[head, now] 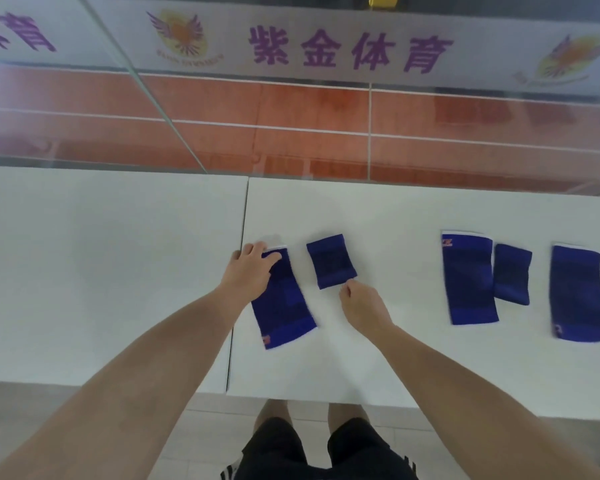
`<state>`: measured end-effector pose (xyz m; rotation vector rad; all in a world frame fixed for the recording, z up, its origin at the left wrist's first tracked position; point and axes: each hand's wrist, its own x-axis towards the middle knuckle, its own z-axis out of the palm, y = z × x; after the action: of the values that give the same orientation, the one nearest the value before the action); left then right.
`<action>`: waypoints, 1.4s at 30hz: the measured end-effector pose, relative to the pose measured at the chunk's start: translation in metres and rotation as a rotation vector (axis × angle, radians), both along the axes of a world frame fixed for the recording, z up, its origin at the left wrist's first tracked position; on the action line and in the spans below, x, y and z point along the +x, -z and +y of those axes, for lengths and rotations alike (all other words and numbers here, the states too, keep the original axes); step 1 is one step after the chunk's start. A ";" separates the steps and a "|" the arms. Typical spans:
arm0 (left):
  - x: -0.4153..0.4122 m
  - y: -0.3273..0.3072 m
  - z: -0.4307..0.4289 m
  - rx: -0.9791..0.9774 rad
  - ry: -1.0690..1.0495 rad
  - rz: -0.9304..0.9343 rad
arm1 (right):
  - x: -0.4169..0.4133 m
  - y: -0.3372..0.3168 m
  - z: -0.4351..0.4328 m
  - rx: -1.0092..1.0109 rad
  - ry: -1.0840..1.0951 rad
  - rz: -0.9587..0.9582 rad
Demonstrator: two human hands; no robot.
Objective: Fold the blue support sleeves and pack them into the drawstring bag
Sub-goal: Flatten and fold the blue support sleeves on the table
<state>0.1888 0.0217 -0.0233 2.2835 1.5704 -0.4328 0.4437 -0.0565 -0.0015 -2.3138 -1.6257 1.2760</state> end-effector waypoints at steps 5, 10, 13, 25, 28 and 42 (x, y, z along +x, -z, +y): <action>-0.038 -0.002 -0.035 -0.010 -0.049 0.056 | -0.040 0.006 -0.025 -0.106 -0.172 -0.005; -0.048 0.000 -0.082 0.183 0.168 -0.059 | -0.065 0.005 -0.042 -0.089 -0.078 -0.055; -0.033 0.006 -0.103 0.243 0.325 -0.149 | -0.070 0.008 -0.052 -0.069 -0.104 -0.125; 0.003 0.034 -0.122 0.213 0.530 -0.303 | -0.065 0.021 -0.075 0.037 -0.347 -0.379; 0.004 0.036 -0.121 0.235 0.551 -0.341 | -0.059 0.020 -0.083 0.042 -0.338 -0.386; 0.081 -0.074 -0.071 0.037 0.259 -0.730 | 0.006 -0.041 -0.058 0.176 0.018 -0.057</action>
<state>0.2696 -0.0489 0.0504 2.2886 0.9276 0.3519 0.4501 -0.1147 0.0394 -2.2729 -1.6561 1.0265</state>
